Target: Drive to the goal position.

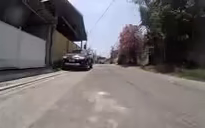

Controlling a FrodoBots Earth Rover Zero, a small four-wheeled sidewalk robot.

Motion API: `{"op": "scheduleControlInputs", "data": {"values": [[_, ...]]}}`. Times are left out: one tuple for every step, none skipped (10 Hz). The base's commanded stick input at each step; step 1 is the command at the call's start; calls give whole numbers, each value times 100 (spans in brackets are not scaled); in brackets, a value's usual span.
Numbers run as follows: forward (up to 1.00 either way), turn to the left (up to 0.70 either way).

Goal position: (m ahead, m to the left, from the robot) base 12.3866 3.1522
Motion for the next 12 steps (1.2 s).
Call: {"op": "scheduleControlInputs", "data": {"values": [[100, 0], [100, 0], [100, 0], [100, 0], [100, 0], [100, 0], [100, 0], [100, 0], [100, 0], [100, 0], [100, -5], [100, -15]]}}
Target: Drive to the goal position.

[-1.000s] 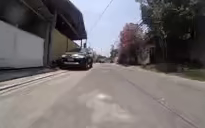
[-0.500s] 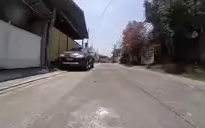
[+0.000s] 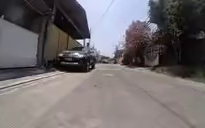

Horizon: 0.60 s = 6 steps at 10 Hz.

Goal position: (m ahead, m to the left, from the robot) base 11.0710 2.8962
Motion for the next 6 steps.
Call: {"op": "scheduleControlInputs", "data": {"values": [[100, -34], [100, -36], [100, -32], [100, -18], [100, -7], [100, 0]]}}
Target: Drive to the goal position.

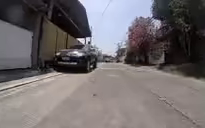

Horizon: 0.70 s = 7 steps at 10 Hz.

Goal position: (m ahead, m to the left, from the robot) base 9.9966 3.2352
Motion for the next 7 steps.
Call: {"op": "scheduleControlInputs", "data": {"values": [[100, 0], [100, 0], [100, 0], [100, 0], [100, -7], [100, -5], [100, -1]]}}
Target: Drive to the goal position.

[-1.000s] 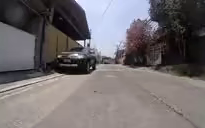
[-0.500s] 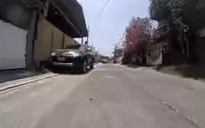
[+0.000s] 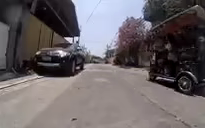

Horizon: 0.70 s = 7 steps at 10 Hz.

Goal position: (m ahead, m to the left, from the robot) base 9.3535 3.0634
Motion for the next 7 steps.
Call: {"op": "scheduleControlInputs", "data": {"values": [[100, 0], [100, 0], [100, 0], [100, 0], [100, 0], [100, 0], [100, 0]]}}
